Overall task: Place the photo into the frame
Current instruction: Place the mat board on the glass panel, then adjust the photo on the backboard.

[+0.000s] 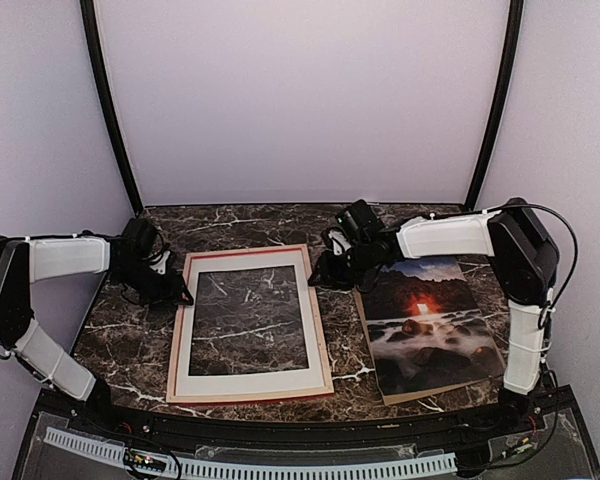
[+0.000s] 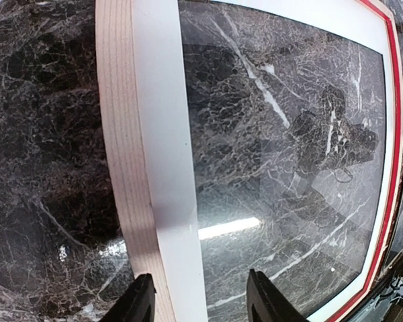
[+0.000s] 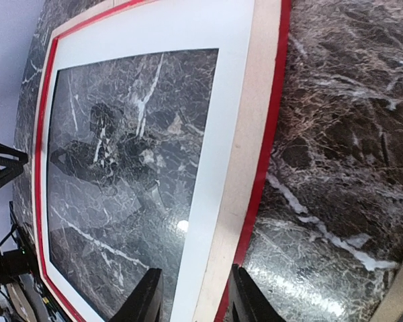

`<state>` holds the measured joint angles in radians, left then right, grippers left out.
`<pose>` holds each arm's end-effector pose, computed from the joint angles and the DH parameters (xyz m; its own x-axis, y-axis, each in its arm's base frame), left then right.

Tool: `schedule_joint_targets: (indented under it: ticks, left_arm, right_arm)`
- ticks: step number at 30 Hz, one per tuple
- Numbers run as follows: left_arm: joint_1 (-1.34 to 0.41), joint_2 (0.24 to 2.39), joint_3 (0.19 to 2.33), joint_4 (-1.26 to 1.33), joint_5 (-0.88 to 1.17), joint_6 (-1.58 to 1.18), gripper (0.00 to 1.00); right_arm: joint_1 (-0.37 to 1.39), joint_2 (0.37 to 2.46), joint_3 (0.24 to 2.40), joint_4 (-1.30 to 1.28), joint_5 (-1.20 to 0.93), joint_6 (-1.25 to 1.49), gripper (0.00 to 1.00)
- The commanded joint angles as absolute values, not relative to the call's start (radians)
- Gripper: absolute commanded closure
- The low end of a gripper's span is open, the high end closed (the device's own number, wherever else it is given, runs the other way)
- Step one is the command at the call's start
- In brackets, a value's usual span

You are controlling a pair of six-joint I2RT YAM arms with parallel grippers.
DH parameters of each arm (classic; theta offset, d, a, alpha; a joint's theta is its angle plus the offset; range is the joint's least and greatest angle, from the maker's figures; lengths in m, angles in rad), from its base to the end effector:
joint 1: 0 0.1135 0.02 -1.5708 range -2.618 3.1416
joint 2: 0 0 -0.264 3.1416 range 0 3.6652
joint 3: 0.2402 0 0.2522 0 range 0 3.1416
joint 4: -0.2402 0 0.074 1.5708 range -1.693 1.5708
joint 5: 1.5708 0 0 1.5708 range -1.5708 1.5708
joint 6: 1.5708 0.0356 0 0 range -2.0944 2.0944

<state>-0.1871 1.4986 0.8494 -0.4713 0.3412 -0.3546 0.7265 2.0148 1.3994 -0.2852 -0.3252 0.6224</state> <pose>0.2721 -0.0636 0.1797 -0.9401 -0.1550 -0.3036 -0.0086 0.9010 -0.4336 0.3176 0.2974 0.1751 -0.9294 -0.0869 -0.3587 -0.2904 0.7719 0.5656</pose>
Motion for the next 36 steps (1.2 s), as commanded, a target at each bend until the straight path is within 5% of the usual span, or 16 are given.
schedule_joint_targets:
  ticks: [1, 8, 10, 13, 15, 29, 36]
  left_arm:
    - [-0.181, 1.435, 0.878, -0.499, 0.325, -0.335, 0.51]
    - [-0.19, 1.347, 0.897, -0.473, 0.346, -0.355, 0.4]
    - [-0.2, 1.324, 0.904, -0.457, 0.36, -0.362, 0.32]
    - [-0.227, 1.296, 0.911, -0.425, 0.38, -0.381, 0.05]
    - [-0.261, 1.281, 0.919, -0.399, 0.378, -0.398, 0.02]
    - [-0.645, 1.479, 1.067, -0.198, 0.335, -0.524, 0.04]
    - [-0.82, 1.685, 1.241, -0.163, 0.318, -0.536, 0.07]
  right_arm:
    - [0.733, 1.915, 1.361, -0.267, -0.232, 0.584, 0.61]
    - [0.696, 1.776, 1.279, -0.344, -0.065, 0.529, 0.38]
    - [0.664, 1.721, 1.24, -0.37, -0.029, 0.515, 0.3]
    - [0.59, 1.644, 1.15, -0.397, -0.006, 0.497, 0.17]
    - [0.53, 1.591, 1.089, -0.405, 0.024, 0.486, 0.12]
    - [-0.051, 1.442, 0.82, -0.384, 0.005, 0.362, 0.07]
    - [-0.123, 1.501, 0.793, -0.328, -0.028, 0.386, 0.08]
